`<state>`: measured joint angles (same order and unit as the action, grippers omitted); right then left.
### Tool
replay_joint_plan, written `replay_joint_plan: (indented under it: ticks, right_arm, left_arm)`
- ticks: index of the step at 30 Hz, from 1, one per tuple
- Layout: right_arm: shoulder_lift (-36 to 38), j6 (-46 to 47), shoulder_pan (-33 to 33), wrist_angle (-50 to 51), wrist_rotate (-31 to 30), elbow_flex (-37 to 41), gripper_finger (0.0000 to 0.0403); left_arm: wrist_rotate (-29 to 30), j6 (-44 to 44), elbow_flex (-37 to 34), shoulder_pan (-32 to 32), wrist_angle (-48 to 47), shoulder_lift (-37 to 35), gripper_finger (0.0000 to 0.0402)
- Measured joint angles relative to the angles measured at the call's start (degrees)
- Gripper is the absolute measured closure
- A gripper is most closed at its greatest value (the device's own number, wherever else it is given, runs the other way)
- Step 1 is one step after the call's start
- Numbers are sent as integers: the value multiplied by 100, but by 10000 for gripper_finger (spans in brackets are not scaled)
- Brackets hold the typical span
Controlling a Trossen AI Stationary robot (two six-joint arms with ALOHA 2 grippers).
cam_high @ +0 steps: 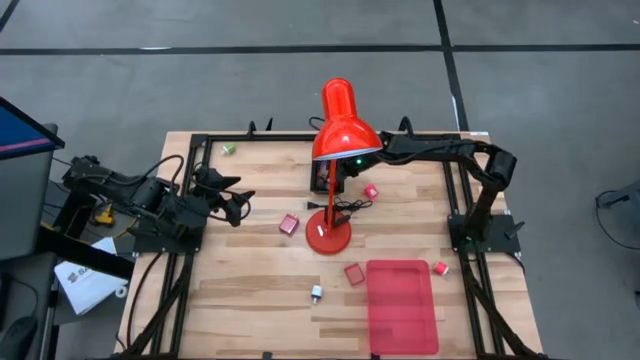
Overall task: Pick & Place Office items
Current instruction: Put the pink charger adapter into the red bin
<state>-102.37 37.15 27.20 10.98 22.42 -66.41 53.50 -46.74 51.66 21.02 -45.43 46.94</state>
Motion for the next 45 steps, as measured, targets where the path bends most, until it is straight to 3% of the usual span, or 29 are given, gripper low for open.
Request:
replay_joint_plan:
  ticks: [4, 8, 13, 17, 21, 31, 38, 45]
  right_arm:
    - [92, 108, 28, 48, -75, 3, 218]
    - [546, 86, 105, 436, -631, 2, 190]
    - [1253, -705, 150, 2137, -1651, 8, 184]
    - [1669, -946, 92, 3147, -1877, 15, 184]
    - [1830, -1117, -64, 3786, -2546, 15, 184]
    - [1047, -1108, -177, 3940, -2648, 22, 170]
    - [402, -1071, -287, 3738, -2579, 20, 125]
    - [-177, -1061, -401, 3577, -2460, 22, 115]
  left_arm:
    - [-6, 0, 0, 0, 0, 0, 117]
    - [-11, 33, 0, 0, -2, 0, 117]
    - [8, 175, 0, 0, -17, 0, 117]
    - [59, 217, 0, -23, -298, -32, 117]
    - [-142, -156, 0, -328, -719, -104, 117]
    - [-895, -350, -2, -1005, -911, -199, 117]
    - [-948, -365, -2, -1051, -884, -184, 117]
    - [-950, -367, -2, -1050, -845, -184, 117]
